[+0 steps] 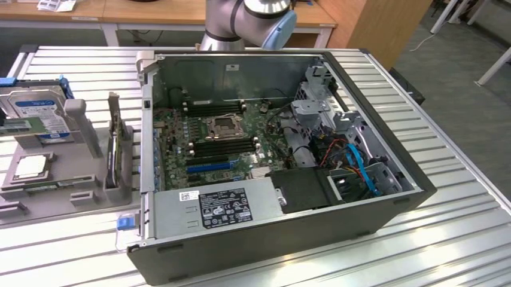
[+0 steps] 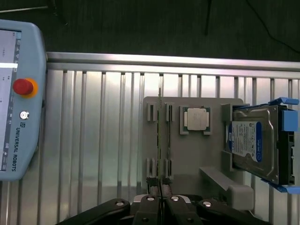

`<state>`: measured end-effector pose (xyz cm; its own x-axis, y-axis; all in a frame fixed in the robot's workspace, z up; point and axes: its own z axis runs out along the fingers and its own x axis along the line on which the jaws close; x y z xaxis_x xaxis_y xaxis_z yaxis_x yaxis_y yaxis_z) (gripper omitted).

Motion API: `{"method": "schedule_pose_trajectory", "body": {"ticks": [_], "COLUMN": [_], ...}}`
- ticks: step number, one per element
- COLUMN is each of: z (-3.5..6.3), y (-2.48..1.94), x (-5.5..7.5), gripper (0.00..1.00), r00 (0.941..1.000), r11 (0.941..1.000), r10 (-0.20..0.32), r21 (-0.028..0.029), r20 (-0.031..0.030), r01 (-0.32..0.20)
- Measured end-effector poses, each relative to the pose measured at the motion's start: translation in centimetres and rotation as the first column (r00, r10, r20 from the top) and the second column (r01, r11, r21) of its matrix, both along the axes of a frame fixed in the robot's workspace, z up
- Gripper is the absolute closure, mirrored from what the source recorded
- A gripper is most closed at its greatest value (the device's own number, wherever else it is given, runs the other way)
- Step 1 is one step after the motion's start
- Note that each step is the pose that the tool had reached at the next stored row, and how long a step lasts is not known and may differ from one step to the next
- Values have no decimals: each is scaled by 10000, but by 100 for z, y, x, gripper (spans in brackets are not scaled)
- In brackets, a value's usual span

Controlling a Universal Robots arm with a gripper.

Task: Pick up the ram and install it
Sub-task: 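Pick up the ram and move it above insertion slot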

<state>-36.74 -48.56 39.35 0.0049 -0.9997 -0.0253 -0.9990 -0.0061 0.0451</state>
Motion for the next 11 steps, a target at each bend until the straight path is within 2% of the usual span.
{"method": "schedule_pose_trajectory", "body": {"ticks": [11], "z": [124], "y": [0], "x": [0], "gripper": [89], "r00": [10000], "r11": [10000], "r10": [0], "r21": [1], "r20": [0], "r01": [0]}}
